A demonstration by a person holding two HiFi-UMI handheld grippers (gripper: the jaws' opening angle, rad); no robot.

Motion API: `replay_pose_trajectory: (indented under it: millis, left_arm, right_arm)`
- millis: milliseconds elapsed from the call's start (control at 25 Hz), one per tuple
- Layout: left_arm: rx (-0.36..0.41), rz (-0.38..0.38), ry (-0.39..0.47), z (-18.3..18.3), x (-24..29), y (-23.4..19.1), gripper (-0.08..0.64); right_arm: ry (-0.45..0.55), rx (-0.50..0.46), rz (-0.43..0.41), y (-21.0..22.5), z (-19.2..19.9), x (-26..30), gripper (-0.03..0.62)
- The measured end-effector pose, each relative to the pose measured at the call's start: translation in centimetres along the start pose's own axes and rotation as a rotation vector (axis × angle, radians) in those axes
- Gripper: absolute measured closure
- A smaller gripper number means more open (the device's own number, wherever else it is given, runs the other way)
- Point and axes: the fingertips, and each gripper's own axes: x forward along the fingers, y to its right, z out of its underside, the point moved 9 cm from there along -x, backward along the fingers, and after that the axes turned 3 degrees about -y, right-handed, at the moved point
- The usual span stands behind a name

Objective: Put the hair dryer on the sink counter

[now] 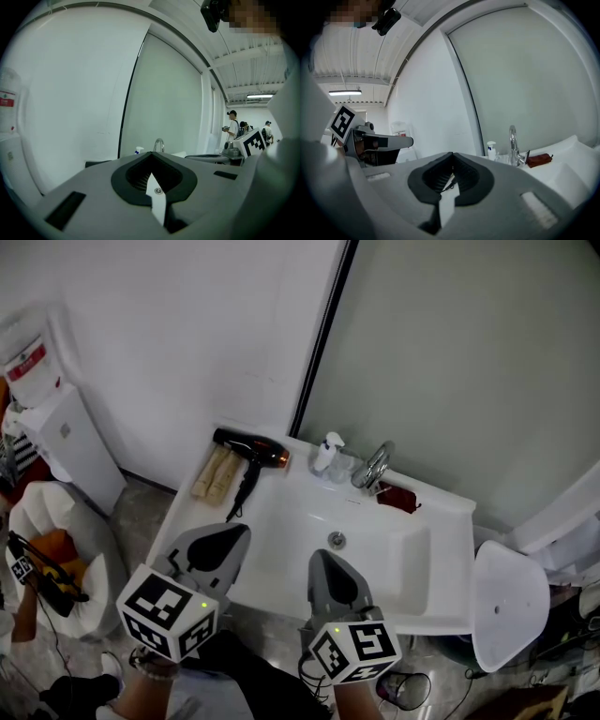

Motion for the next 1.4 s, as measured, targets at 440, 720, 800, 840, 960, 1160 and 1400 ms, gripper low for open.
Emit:
replay_pose_trajectory:
  millis: [440,720,800,840,960,1160,1400]
  left_arm:
    - [0.018,0.021,0.005,-0.6,-0.5,-1.5,0.557]
    - [0.007,0.031,0.023,-1.1,-0.8,-2.9,0.557]
    - [0.004,0.040,0.022,-1.0,-0.8,-3.2,0.557]
    - [0.003,0.044,0.021,-0.9,-0.8,-3.3,0.557]
    - [-0.005,0.050,0.024,-0.6,-0.8,-3.6,0.557]
    - [-0.011,0.064,0.020,-0.6,-0.7,-3.9,0.557]
    - [-0.017,0.071,0.014,-0.2,-0.7,-4.2,0.557]
  right_arm:
    - [0.044,-0.038,0.006,-1.7,-1.6,1.2,0.594]
    - [0.038,-0.036,0.010,-2.8,-1.9,2.4,0.594]
    - [0.036,-0.036,0.013,-3.0,-1.8,2.6,0.594]
    - [0.035,-0.035,0.015,-3.1,-1.8,2.7,0.594]
    - [0.032,-0.035,0.019,-3.4,-1.6,2.9,0.594]
    - [0.025,-0.041,0.022,-3.7,-1.6,3.3,0.594]
    - [0.012,-0.043,0.020,-4.1,-1.2,3.6,0.594]
